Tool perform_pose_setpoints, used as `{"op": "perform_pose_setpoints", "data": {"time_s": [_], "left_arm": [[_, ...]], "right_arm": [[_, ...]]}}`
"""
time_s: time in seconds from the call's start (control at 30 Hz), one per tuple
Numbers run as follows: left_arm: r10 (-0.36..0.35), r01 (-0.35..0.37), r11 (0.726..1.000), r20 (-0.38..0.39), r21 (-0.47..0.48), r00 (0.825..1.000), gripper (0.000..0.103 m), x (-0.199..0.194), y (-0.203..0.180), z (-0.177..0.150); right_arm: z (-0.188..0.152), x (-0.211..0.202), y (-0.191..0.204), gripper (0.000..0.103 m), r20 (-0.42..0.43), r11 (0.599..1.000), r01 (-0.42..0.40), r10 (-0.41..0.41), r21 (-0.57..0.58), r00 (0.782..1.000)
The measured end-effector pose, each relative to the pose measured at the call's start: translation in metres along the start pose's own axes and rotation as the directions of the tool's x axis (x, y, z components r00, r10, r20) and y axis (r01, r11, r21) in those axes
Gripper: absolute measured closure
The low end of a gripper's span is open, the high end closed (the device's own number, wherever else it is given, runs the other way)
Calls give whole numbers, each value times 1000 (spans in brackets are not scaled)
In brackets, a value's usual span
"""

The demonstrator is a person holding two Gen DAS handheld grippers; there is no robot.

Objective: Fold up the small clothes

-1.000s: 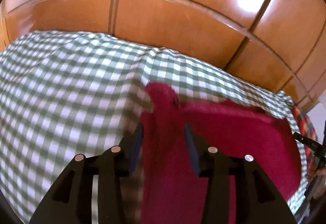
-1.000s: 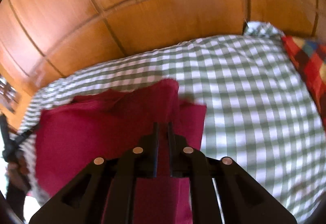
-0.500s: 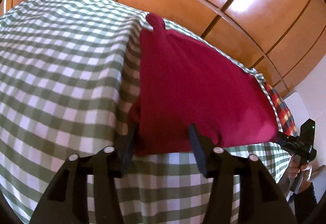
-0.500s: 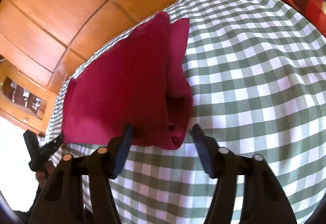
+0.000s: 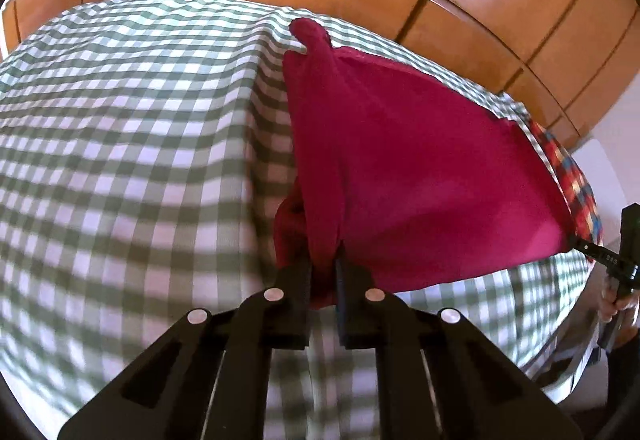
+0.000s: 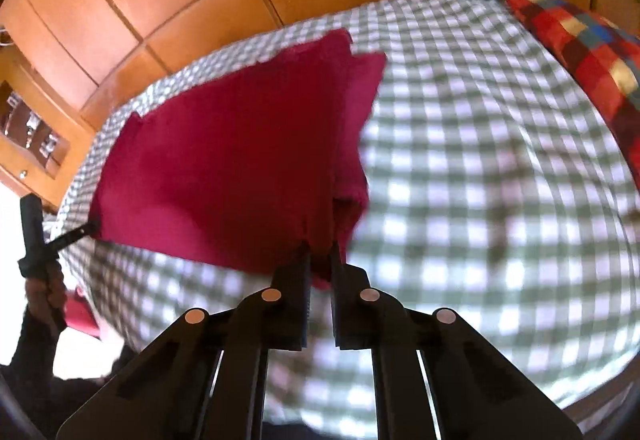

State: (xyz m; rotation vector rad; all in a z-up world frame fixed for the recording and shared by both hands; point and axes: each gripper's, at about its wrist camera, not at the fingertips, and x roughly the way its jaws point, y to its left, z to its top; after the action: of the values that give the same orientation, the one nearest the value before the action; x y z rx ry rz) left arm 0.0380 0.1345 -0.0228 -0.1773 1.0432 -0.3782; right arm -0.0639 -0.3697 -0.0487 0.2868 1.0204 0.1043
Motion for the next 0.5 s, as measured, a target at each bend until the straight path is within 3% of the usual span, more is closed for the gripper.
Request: {"op": "perform_pose_setpoints", "data": {"time_s": [0.13, 0.2, 0.27, 0.3, 0.5], "left_arm": [[11, -11, 1000, -21, 25, 1000, 94, -9, -10, -25], [46, -46, 998, -1, 40, 999, 82, -11, -16, -29], [54, -55, 998, 36, 21, 998, 79, -16, -16, -26], [60, -61, 998, 54, 13, 997, 75, -18, -15, -23], [81, -82, 997, 150, 3, 985, 69, -27, -20, 1]], "right_arm": [[-24, 0, -9, 96, -32, 999, -7, 8, 32, 999], [-21, -2, -8, 92, -23, 999, -20, 21, 48, 1000], [-11, -5, -9, 64, -13, 998, -32, 33, 53, 999], [-5, -10, -8, 38, 8, 998, -21, 21, 53, 1000], [50, -13, -1, 34, 157, 997, 63, -70, 50, 985]]}}
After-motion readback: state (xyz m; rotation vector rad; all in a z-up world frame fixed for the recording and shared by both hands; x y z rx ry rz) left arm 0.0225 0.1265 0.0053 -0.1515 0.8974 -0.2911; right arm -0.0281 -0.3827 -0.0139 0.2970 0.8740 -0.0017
